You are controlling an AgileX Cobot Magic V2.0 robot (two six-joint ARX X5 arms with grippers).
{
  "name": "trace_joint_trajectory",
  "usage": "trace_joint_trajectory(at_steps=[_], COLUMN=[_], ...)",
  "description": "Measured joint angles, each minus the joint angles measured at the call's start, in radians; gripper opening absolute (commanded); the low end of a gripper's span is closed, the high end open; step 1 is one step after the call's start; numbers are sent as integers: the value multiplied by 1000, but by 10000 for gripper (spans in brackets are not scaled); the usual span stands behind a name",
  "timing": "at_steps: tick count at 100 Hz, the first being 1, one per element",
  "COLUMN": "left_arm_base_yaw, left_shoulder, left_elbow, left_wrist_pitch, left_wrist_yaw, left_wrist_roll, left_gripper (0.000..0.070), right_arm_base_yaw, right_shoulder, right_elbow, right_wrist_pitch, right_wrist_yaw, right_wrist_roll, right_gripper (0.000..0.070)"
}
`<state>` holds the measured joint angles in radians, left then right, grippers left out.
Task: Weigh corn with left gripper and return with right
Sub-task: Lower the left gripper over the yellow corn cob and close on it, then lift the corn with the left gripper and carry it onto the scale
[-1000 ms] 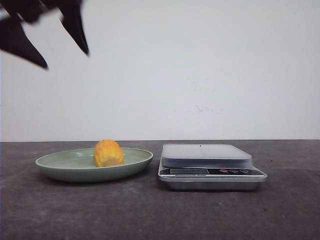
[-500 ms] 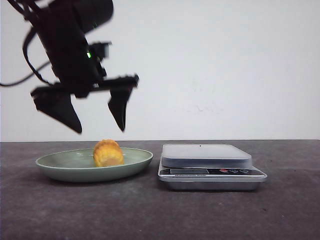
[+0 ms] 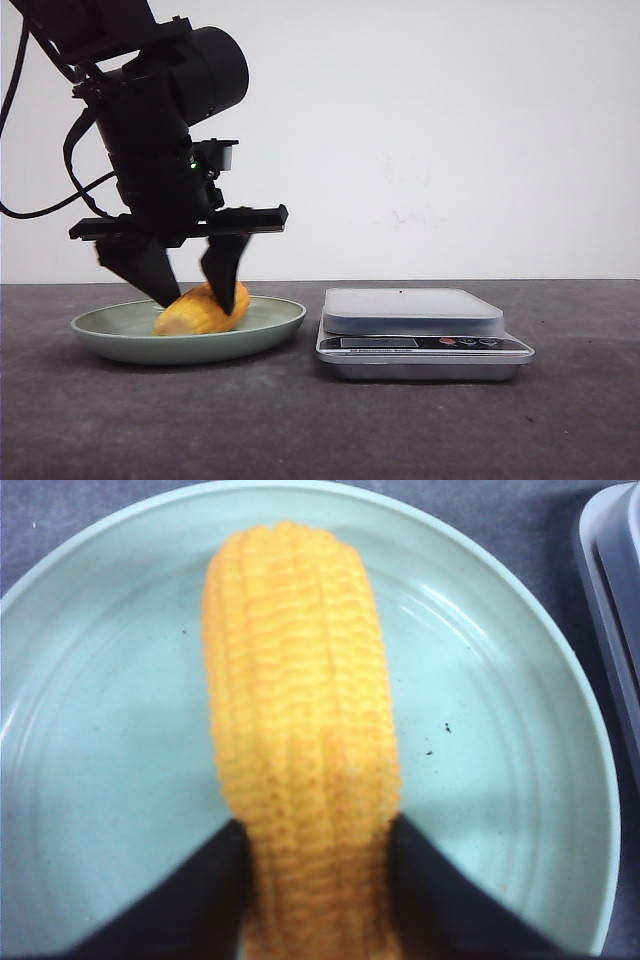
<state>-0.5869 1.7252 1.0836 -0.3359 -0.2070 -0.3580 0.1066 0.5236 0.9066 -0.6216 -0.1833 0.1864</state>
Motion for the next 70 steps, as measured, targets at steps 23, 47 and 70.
trace_joint_trajectory(at_steps=[23, 47, 70], left_arm_base_yaw=[0, -22, -130], left_shoulder=[-26, -292, -347], left_elbow=[0, 4, 188], left_wrist_pitch=[-46, -101, -111], left_wrist_yaw=[-3, 5, 78], left_wrist_roll=[15, 60, 50], left_gripper=[4, 6, 6], right_arm_base_yaw=[0, 0, 0], right_shoulder=[0, 0, 0], right_elbow=[0, 0, 0], right_wrist_pitch=[0, 0, 0], right_wrist_yaw=[0, 0, 0], right_wrist_roll=[0, 0, 0], right_gripper=[628, 628, 628])
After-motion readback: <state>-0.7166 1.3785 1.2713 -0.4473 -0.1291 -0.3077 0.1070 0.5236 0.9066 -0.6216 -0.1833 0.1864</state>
